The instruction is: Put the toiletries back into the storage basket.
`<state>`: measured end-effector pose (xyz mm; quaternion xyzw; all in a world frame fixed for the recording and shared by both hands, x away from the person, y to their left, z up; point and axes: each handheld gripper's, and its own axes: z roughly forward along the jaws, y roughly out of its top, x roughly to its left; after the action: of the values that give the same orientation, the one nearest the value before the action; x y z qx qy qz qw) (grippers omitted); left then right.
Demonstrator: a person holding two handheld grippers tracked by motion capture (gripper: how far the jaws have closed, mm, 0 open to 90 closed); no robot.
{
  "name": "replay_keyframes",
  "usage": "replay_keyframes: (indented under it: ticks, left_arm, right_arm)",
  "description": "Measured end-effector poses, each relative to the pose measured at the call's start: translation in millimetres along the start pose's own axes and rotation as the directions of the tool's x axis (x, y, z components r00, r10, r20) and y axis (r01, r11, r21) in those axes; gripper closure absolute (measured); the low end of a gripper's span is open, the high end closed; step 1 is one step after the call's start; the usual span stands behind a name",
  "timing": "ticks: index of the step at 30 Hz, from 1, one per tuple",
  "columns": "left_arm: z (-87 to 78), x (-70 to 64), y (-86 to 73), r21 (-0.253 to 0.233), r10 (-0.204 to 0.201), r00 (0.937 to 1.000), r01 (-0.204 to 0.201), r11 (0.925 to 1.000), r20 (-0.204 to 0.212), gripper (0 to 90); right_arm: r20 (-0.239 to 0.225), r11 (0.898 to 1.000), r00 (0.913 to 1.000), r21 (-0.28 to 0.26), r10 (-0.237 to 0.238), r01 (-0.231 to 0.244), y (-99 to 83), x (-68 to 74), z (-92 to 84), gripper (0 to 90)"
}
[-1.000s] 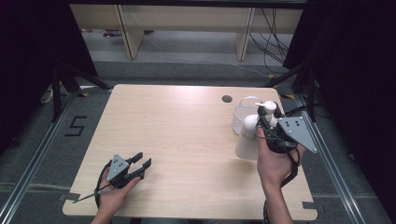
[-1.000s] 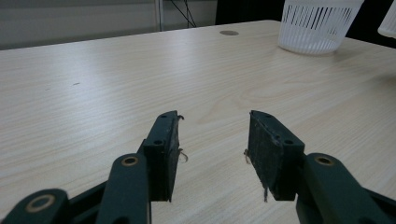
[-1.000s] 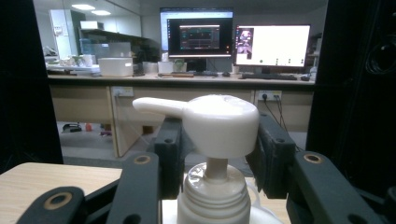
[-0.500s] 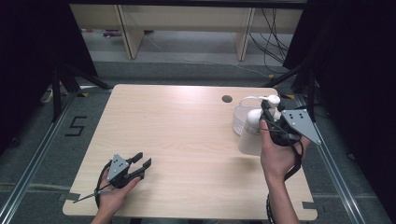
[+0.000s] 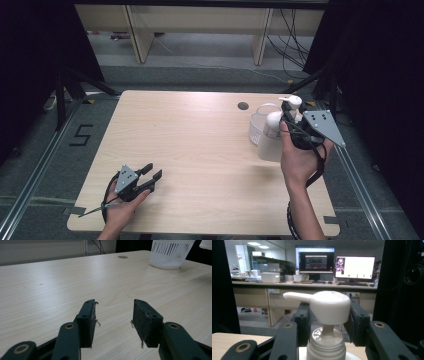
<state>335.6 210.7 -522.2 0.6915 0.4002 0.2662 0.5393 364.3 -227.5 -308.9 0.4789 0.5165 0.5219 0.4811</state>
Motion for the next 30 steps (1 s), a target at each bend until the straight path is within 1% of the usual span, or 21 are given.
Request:
replay_keyframes:
  ticks: [1,3,4,6,8,9,10,11,12,13,17,19,20,22,23,24,25,26,30]
  left_arm:
    - [0.0,0.0,0.0,0.001,0.0,1.0,0.0,1.0,0.0,52.7]
    - [0.0,-0.2,0.0,-0.001,0.001,1.0,-0.001,1.0,0.0,52.7]
    - [0.0,-0.1,0.0,-0.001,0.0,1.0,0.0,1.0,0.0,52.6]
    - [0.0,0.0,0.0,0.0,-0.001,1.0,0.001,1.0,-0.001,52.6]
    - [0.0,0.0,0.0,0.0,-0.001,1.0,0.001,1.0,0.0,52.7]
    - [-0.1,0.1,0.0,-0.001,-0.001,1.0,0.001,1.0,0.0,52.6]
    - [-0.1,0.1,0.0,-0.001,-0.001,1.0,0.001,1.0,0.0,52.6]
    - [-0.1,0.0,0.0,-0.001,-0.001,1.0,0.001,1.0,0.0,52.7]
    - [-0.1,0.0,0.0,-0.001,-0.001,1.0,0.001,1.0,0.0,52.6]
    - [-0.1,0.0,0.0,-0.001,0.0,1.0,0.0,1.0,0.0,52.7]
    - [-0.1,0.0,-0.1,-0.002,0.0,1.0,0.0,1.0,0.001,52.7]
    - [-0.1,0.0,-0.1,-0.002,0.001,1.0,-0.001,1.0,0.001,52.7]
    - [-0.1,0.0,-0.1,-0.002,0.0,1.0,0.0,1.0,0.001,52.7]
    - [-0.1,-0.1,-0.1,-0.002,0.0,1.0,0.0,1.0,0.001,52.7]
    - [-0.2,0.0,-0.1,-0.002,0.001,1.0,-0.001,1.0,0.001,52.6]
    - [-0.2,0.0,-0.1,-0.002,0.001,1.0,-0.001,1.0,0.001,52.6]
    - [-0.1,0.0,-0.1,-0.003,0.0,1.0,0.0,1.0,0.001,52.7]
    - [-0.2,0.1,0.0,-0.001,0.0,1.0,0.0,1.0,0.001,52.7]
    - [-0.1,0.2,0.0,-0.001,0.0,1.0,0.0,1.0,0.001,52.6]
  right_arm:
    - [0.0,1.0,0.9998,-0.009,-0.018,0.018,1.9,-1.8,2.0,60.0]
    - [0.004,1.0,0.9998,-0.012,-0.017,0.017,3.5,-2.1,3.0,60.0]
    - [0.003,1.0,1.0,-0.01,-0.002,0.003,4.5,-1.4,3.4,59.9]
    - [0.003,1.0,0.9999,-0.014,-0.01,0.01,7.0,-2.8,4.9,60.0]
    - [0.001,1.0,1.0,-0.017,0.0,0.0,8.6,-2.8,6.2,60.0]
    - [0.007,1.0,0.9999,-0.02,-0.011,0.011,9.6,-4.1,6.7,60.0]
    - [0.007,1.0,1.0,-0.019,0.0,0.0,10.2,-3.7,7.3,59.9]
    - [0.012,1.0,0.9998,-0.023,-0.014,0.015,10.9,-5.2,8.4,60.0]
    - [0.011,1.0,0.9999,-0.021,-0.004,0.005,11.3,-5.1,8.8,59.9]
    - [0.014,1.0,0.9998,-0.025,-0.013,0.014,11.8,-6.1,9.6,60.0]
    - [0.021,1.0,0.9998,-0.019,-0.003,0.004,13.3,-7.3,12.1,60.0]
    - [0.024,0.999,0.9995,-0.025,-0.021,0.021,14.0,-9.1,14.2,60.0]
    - [0.024,1.0,0.9997,-0.016,-0.009,0.009,14.2,-8.3,14.5,60.0]
    - [0.022,1.0,0.9996,-0.022,-0.02,0.021,14.8,-9.4,16.8,59.9]
    - [0.026,1.0,0.9996,-0.018,-0.009,0.009,15.0,-9.0,17.4,59.9]
    - [0.024,0.999,0.9994,-0.021,-0.025,0.025,15.6,-10.5,18.6,59.9]
    - [0.026,1.0,0.9996,-0.017,-0.009,0.01,16.1,-9.7,19.2,59.9]
    - [0.025,1.0,0.9997,-0.014,-0.005,0.005,16.9,-9.8,20.1,59.9]
    - [0.033,0.999,0.9992,-0.027,-0.023,0.024,20.1,-11.8,24.2,59.9]
